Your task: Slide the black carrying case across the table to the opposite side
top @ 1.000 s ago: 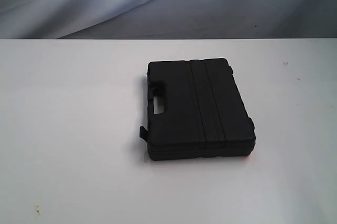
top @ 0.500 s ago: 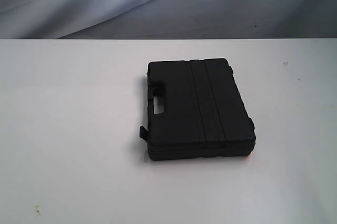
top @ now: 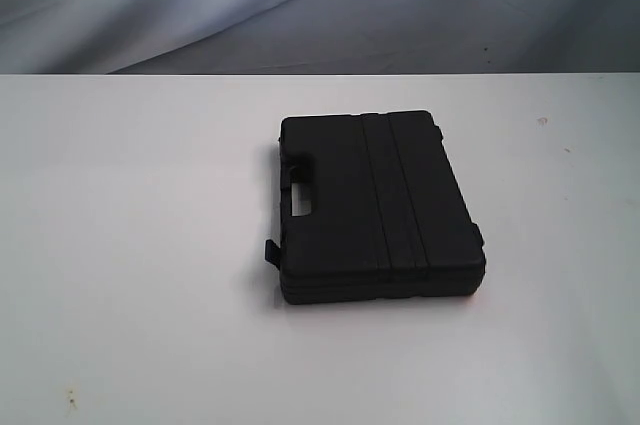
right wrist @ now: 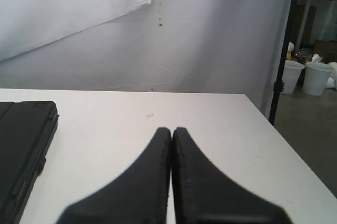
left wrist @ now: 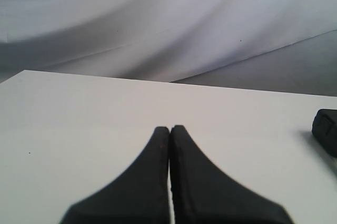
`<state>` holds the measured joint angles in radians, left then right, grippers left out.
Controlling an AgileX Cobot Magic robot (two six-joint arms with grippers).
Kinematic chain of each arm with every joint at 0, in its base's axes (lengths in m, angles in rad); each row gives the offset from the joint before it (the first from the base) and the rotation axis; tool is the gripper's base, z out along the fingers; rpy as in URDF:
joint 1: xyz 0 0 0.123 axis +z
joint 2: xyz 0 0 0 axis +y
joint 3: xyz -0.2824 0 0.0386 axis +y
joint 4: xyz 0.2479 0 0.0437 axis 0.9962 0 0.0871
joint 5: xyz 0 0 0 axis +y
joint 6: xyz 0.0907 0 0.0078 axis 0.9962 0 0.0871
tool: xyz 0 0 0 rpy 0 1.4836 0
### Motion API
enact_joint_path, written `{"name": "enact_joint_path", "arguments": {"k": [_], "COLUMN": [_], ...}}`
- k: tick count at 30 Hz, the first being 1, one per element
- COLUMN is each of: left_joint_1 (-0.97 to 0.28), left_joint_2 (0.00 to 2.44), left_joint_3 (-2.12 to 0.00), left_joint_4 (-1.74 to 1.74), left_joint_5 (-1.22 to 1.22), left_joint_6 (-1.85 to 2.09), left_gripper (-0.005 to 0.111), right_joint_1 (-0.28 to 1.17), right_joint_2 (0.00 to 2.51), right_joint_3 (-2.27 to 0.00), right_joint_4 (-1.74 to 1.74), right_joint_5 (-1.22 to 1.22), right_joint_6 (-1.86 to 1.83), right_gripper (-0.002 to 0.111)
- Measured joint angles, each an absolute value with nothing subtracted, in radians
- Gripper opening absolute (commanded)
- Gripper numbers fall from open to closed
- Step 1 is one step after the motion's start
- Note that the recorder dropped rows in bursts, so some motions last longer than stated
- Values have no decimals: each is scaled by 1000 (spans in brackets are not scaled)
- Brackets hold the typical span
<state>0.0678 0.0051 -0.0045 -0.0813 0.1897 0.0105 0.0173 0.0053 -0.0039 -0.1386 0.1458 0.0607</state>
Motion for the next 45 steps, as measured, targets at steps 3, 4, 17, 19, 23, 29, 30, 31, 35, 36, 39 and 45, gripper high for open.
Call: {"name": "enact_joint_path", "arguments": {"k": [3, 4, 17, 19, 23, 29, 30, 31, 35, 36, 39, 45], "left_joint_1": [68, 68, 68, 68, 68, 68, 68, 68, 68, 68, 68, 68], "left_joint_2": [5, 5, 5, 5, 5, 5, 5, 5, 5, 5, 5, 5], "left_joint_3": [-4, -4, -4, -4, -4, -4, -4, -4, -4, -4, -4, -4], "left_joint_4": [-81, -81, -81, -81, -81, -81, -81, -81, -81, -81, -81, -81], "left_joint_5": [190, 190, 190, 190, 190, 190, 190, 190, 190, 190, 190, 190], "left_joint_6": [11, 11, 11, 11, 11, 11, 11, 11, 11, 11, 11, 11], "left_gripper": [1, 1, 1, 1, 1, 1, 1, 1, 1, 1, 1, 1], "right_joint_1": [17, 17, 17, 17, 17, 17, 17, 17, 17, 17, 17, 17], "right_joint_2": [5, 5, 5, 5, 5, 5, 5, 5, 5, 5, 5, 5], "right_joint_3": [-4, -4, -4, -4, -4, -4, -4, -4, -4, -4, -4, -4], "right_joint_4": [-150, -152, -156, -156, -156, -97, -65, -53, -14, -14, -14, -14], "right_joint_5": [146, 146, 146, 146, 146, 146, 146, 146, 146, 146, 146, 146], "right_joint_6": [75, 77, 77, 79, 79, 54, 18, 0, -62, -64, -65, -65], "right_gripper": [0, 0, 0, 0, 0, 0, 0, 0, 0, 0, 0, 0]}}
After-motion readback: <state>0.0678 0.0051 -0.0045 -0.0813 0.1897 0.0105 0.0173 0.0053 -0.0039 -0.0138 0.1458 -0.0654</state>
